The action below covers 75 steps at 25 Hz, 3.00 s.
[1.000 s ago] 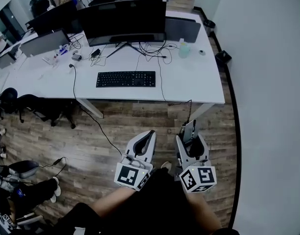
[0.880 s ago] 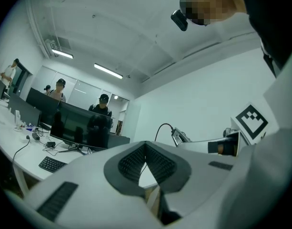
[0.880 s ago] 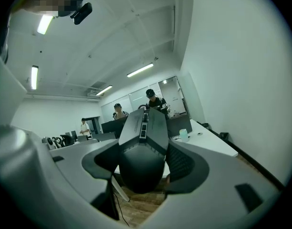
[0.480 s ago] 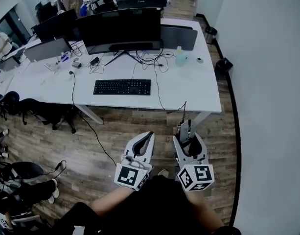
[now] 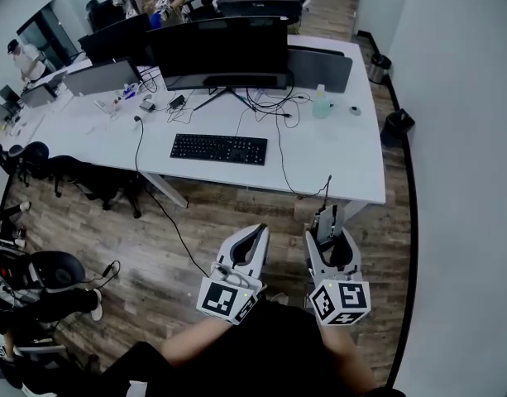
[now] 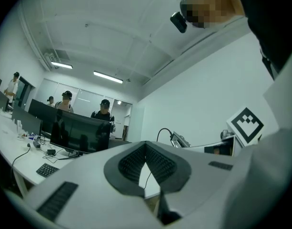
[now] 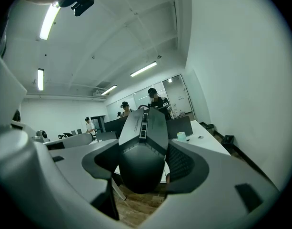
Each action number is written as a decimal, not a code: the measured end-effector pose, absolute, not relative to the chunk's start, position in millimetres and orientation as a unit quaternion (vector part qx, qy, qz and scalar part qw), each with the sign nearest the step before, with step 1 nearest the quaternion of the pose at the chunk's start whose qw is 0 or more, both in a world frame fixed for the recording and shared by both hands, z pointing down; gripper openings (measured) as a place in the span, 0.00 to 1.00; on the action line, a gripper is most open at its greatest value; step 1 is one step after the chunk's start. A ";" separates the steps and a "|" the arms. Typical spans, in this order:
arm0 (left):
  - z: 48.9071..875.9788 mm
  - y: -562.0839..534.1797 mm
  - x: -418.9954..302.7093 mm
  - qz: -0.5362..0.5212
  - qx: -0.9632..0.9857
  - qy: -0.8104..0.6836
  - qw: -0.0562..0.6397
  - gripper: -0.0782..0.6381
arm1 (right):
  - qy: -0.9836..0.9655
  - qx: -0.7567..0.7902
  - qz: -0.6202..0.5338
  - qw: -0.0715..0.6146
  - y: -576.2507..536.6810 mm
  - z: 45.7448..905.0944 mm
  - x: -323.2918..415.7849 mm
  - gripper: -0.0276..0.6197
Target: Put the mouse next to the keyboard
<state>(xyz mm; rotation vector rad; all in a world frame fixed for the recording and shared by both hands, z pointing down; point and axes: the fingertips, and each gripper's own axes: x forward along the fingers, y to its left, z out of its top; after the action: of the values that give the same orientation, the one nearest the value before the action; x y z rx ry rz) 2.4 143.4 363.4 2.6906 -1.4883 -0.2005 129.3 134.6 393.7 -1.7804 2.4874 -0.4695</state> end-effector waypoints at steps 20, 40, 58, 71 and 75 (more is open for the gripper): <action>382.8 64.1 26.0 -0.064 0.897 -0.435 0.054 0.11 | 0.787 -0.593 -0.169 -0.011 71.3 422.4 140.5 0.51; 405.0 -105.7 -16.5 -0.077 0.903 -0.410 0.102 0.11 | 0.740 -0.636 -0.214 -0.050 -92.4 454.8 119.5 0.51; 432.7 -190.8 -39.5 -0.068 0.896 -0.422 0.117 0.11 | 0.723 -0.637 -0.252 -0.087 -169.6 513.2 95.6 0.51; 453.7 -243.8 -11.6 -0.019 0.892 -0.436 0.122 0.11 | 0.731 -0.605 -0.281 -0.144 -221.1 589.9 108.0 0.51; 460.4 -261.2 -6.7 -0.006 0.889 -0.441 0.123 0.11 | 0.728 -0.599 -0.293 -0.162 -230.4 614.5 112.5 0.51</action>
<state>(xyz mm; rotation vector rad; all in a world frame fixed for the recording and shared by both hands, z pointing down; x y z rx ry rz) -6.7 -261.2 460.4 2.5940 -1.2852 -0.0168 112.5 -230.4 614.5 -2.1038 2.5561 -1.0289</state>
